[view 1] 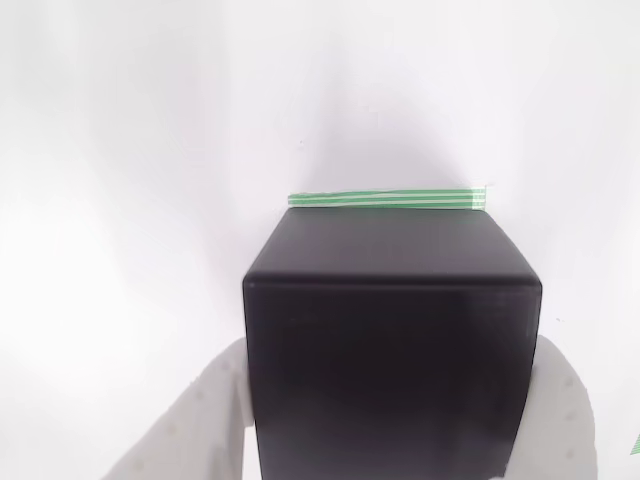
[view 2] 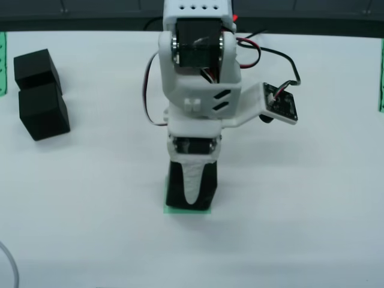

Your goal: Stack 3 Blocks on the chosen place.

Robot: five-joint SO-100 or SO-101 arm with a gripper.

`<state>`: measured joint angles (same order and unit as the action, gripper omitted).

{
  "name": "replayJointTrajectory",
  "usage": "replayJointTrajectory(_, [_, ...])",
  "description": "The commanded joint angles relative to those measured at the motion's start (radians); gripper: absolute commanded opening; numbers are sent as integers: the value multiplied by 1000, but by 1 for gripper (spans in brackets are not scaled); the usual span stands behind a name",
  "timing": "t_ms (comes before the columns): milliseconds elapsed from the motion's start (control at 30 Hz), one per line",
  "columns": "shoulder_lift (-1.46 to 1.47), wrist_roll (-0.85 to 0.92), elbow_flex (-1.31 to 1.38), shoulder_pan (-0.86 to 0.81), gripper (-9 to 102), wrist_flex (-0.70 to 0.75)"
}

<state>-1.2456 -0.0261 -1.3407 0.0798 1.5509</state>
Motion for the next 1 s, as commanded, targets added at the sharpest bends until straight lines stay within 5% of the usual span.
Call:
replayJointTrajectory(0, [3, -12, 57, -6, 19, 12])
replayJointTrajectory(700, [28, 2, 72, -20, 22, 20])
replayJointTrajectory(967, [26, 8, 57, -20, 32, 21])
